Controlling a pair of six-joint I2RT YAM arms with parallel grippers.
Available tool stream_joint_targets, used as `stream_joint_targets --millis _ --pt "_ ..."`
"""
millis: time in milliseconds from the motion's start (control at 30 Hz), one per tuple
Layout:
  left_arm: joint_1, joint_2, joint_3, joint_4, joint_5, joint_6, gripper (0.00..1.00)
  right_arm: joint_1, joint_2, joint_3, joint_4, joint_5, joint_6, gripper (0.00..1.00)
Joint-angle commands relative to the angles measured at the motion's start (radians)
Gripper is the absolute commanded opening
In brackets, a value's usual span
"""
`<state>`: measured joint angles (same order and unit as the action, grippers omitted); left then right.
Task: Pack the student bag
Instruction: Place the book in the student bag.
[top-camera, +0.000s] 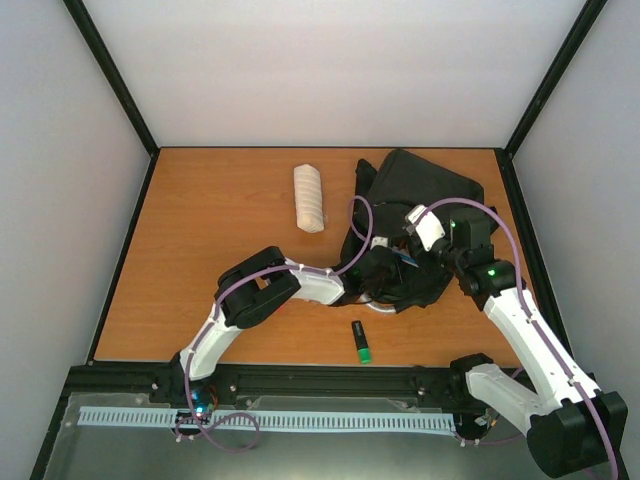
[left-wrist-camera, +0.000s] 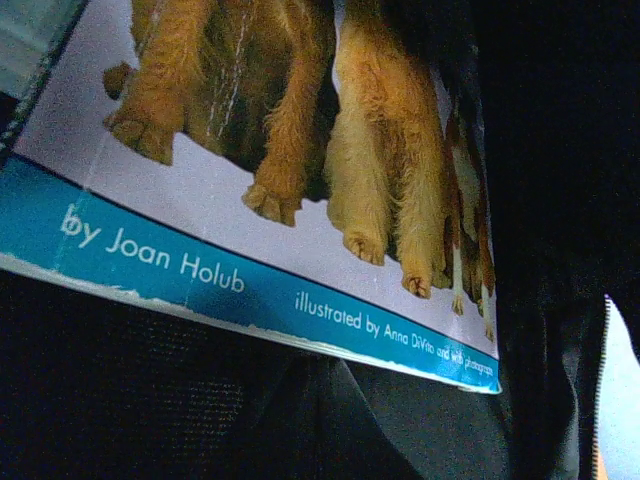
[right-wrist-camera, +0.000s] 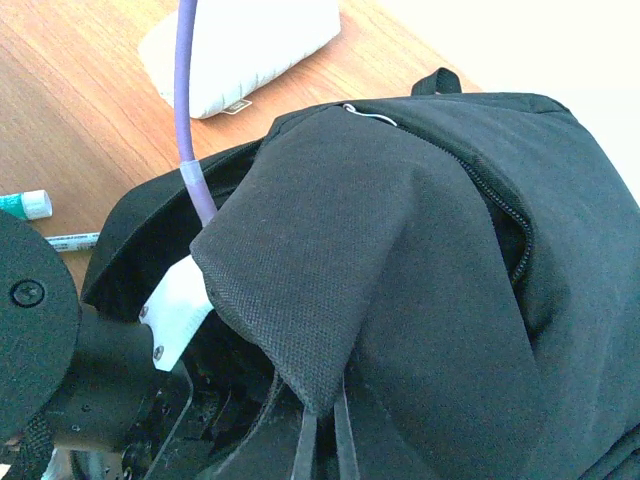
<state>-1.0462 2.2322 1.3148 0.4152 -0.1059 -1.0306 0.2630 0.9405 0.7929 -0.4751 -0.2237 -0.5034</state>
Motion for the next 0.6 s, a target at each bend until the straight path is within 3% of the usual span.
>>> stream_joint_targets --millis 0,267,433,567 --pt "0.002 -0.004 0.016 0.100 -0.023 -0.021 0.01 0.007 -0.019 -0.007 0.032 -0.054 0.009 0.03" --pt "0.000 -0.196 -0.172 0.107 0.090 0.019 0.09 -0.001 -0.001 -0.020 0.053 -0.003 0.010 0.03" --pt "-0.002 -0.357 -0.280 -0.030 0.145 0.041 0.22 -0.004 0.012 -0.023 0.059 0.007 0.001 0.04" --pt "-0.002 -0.489 -0.363 -0.201 0.125 0.063 0.38 -0.003 0.021 -0.034 0.063 0.016 -0.009 0.04"
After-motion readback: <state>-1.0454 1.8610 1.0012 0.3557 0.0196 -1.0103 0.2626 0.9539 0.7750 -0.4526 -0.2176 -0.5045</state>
